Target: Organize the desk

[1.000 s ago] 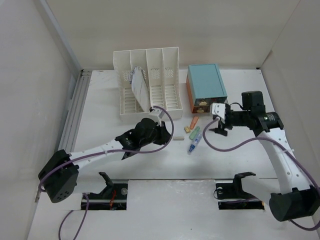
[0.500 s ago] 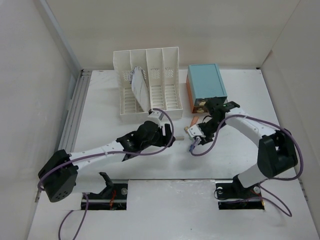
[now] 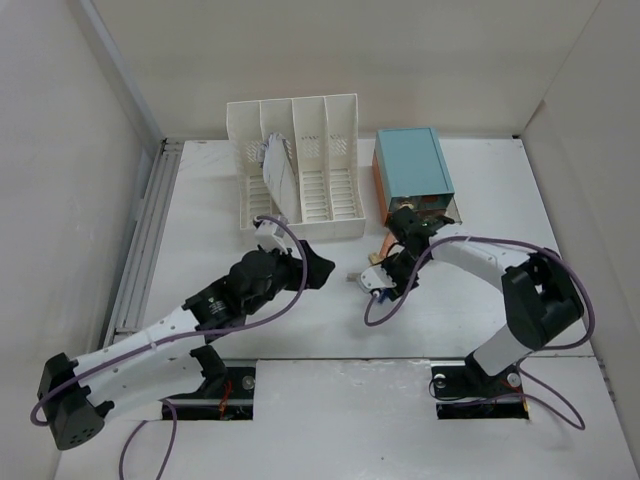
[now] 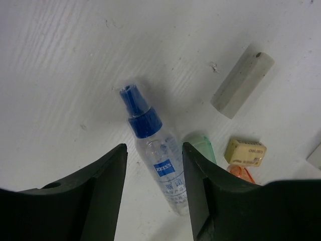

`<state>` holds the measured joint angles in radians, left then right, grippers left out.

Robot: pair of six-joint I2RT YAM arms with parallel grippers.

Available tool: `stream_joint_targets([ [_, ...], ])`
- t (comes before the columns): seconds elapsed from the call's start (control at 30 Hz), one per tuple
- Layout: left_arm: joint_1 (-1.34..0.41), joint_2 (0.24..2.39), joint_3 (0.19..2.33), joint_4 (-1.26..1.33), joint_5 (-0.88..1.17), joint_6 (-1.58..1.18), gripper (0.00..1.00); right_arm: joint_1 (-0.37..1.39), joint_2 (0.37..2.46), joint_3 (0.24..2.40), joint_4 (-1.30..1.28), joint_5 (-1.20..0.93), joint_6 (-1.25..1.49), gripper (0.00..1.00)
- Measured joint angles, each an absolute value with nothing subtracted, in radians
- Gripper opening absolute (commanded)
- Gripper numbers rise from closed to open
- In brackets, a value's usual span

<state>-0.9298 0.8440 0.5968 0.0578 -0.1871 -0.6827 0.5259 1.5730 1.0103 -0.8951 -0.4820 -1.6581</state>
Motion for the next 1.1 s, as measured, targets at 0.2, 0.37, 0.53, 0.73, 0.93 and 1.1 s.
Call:
stream_joint_targets([
  [0.2,-0.930,0.773,0.579,0.000,-0.196,-0.701,0.76,0.581,1.623,1.006,-0.849,-0.403,-1.616,0.54],
  [0.37,-0.930,0.736,0.578,-0.051,-0.207,-0.708,0.76,0.630,1.641,1.005,-0.829,-0.323,-1.582,0.54],
  [0.53,-0.930,0.707,0.578,-0.078,-0.211,-0.709,0.76,0.675,1.641,0.999,-0.813,-0.235,-1.548,0.54],
  [0.73,-0.930,0.690,0.579,-0.093,-0.211,-0.709,0.76,0.741,1.629,0.956,-0.785,-0.115,-1.518,0.55],
  [0.93,-0.930,0.683,0.581,-0.097,-0.211,-0.709,0.76,0.759,1.608,0.921,-0.760,-0.036,-1.506,0.53],
  [1.1,-0.930,0.681,0.589,-0.104,-0.210,-0.709,0.76,0.768,1.591,0.890,-0.733,0.032,-1.499,0.33],
])
